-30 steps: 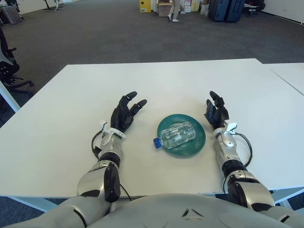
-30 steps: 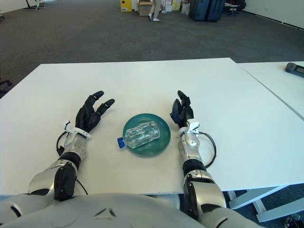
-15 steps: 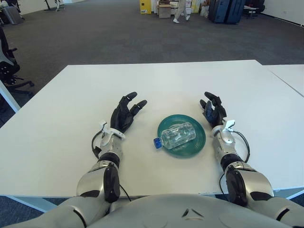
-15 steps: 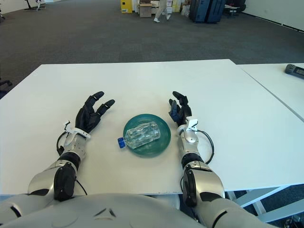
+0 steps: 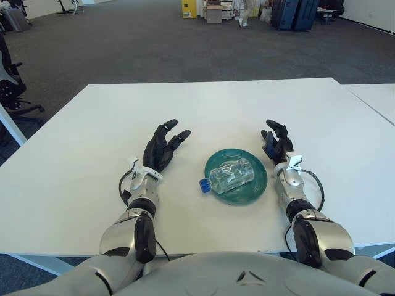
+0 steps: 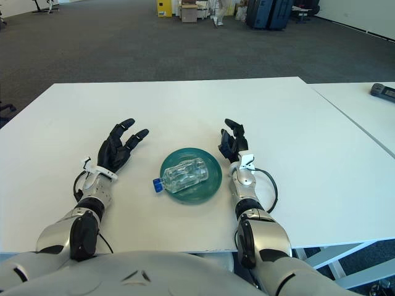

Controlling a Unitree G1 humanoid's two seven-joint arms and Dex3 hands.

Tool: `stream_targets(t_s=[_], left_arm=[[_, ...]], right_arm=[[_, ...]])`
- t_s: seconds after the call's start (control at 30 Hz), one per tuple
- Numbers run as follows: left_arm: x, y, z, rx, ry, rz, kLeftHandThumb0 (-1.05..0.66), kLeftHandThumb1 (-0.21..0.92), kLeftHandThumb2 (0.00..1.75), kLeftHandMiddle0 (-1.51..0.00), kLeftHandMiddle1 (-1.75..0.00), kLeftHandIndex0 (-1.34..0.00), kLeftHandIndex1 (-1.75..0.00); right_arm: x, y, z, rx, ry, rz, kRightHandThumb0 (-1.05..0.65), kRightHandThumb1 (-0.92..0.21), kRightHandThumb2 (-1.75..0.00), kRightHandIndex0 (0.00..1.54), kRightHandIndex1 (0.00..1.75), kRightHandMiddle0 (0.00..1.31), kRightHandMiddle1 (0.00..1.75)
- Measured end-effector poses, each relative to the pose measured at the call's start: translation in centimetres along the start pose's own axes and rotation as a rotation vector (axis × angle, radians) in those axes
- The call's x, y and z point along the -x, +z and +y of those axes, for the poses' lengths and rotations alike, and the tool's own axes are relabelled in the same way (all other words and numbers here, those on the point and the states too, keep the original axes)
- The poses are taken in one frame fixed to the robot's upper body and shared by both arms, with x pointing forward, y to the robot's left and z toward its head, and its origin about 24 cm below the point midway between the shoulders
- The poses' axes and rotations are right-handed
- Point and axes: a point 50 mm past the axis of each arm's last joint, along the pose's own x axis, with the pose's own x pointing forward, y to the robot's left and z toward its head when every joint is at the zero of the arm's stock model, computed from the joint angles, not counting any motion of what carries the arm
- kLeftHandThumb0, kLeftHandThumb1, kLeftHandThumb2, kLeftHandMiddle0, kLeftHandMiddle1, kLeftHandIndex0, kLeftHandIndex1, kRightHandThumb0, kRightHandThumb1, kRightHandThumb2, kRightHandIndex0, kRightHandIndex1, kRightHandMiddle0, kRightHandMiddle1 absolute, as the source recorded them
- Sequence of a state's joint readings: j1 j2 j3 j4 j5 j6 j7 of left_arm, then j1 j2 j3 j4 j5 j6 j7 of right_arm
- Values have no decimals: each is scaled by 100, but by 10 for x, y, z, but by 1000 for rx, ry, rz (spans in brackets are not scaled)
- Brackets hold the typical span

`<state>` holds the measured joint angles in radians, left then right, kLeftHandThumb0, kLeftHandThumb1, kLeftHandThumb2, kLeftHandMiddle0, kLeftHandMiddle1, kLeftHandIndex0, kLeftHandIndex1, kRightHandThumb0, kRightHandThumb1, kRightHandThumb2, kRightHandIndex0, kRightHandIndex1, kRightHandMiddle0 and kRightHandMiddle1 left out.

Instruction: Put the bottle into the plate.

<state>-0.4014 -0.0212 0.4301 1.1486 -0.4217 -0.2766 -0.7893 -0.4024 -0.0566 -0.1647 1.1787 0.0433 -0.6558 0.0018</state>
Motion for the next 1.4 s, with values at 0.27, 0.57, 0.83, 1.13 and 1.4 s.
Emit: stream_targets(t_s=[0.27,0.57,0.83,1.13,1.4], left_arm=[[0,0,0,0,-1,0,-85,92,93,-56,-67,-21,-114],[0,0,0,-1,3,-1,-85,92,94,-54,-67,-21,-114],[-1,0,0,-3,18,-2,-84,92,93,-50,-64,-19,-112],[-1,1,1,-28,47,-9,-82,92,95,-44,-58,-14,-110],[1,2,3,-158,123,-15,-82,92,95,-33,-44,-2,-104]], right_arm=[[0,0,0,26,12,0,-73,-92,-92,43,10,0,85],[1,0,1,33,23,-5,-73,-92,-92,43,11,0,84],[2,0,1,31,35,-12,-74,-92,-92,43,11,0,85],[3,1,0,30,38,-28,-73,-92,-91,45,11,0,86],[5,1,-1,30,33,-39,-72,-92,-90,45,12,0,86]])
